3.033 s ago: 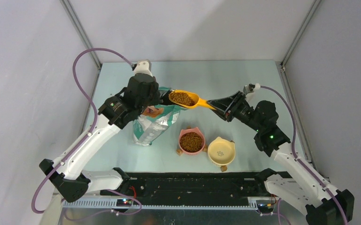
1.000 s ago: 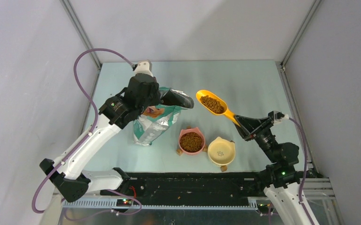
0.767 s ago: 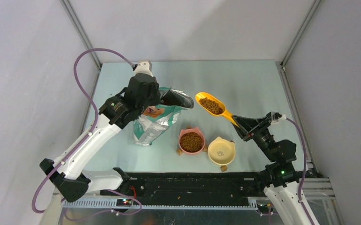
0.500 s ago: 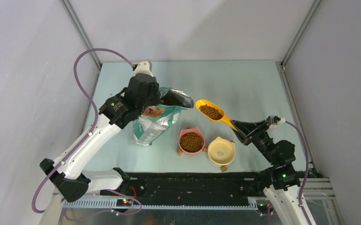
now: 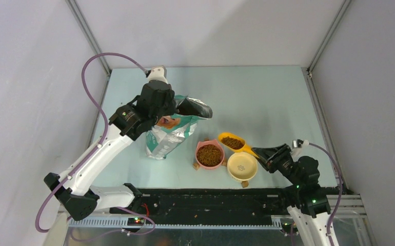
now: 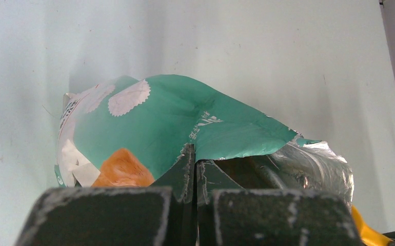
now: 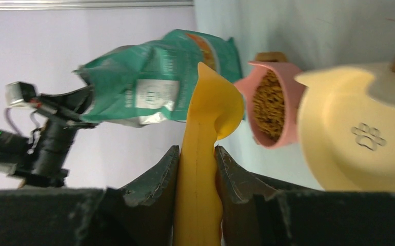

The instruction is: Serve the pet food

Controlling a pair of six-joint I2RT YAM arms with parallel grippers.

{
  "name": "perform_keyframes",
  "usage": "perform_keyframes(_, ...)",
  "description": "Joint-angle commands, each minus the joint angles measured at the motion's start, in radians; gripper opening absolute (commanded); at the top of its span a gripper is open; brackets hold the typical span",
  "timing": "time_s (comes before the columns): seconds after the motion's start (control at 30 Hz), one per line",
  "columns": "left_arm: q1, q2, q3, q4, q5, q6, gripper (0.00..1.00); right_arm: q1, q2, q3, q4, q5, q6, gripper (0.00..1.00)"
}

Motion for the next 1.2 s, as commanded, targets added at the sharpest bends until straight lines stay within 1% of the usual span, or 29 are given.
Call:
perform_keyframes(0.0,0.013,0.001,-0.003,-0.027,-0.040,0.023,0.00,-0.005,-0.106,0.078,-0.164,-0.006,-0.074,0.00)
perform_keyframes(0.17,0.013,0.004,-0.005,-0.025,-0.035,0.024,0.00,-0.006,-0.107,0.121,-0.267,0.019,-0.117,0.00)
perform_keyframes(0.47,0.013,0.016,-0.005,-0.026,-0.035,0.028,0.00,-0.005,-0.109,0.169,-0.354,0.027,-0.156,0.00)
perform_keyframes(0.63,0.012,0.024,-0.003,-0.027,-0.038,0.030,0.00,-0.004,-0.109,0.228,-0.386,0.040,-0.188,0.00)
perform_keyframes(0.87,0.012,0.023,-0.003,-0.028,-0.037,0.030,0.00,0.003,-0.109,0.235,-0.380,0.027,-0.181,0.00)
perform_keyframes(1.17,0.012,0.024,-0.004,-0.025,-0.034,0.028,0.00,0.029,-0.110,0.280,-0.420,0.065,-0.194,0.00)
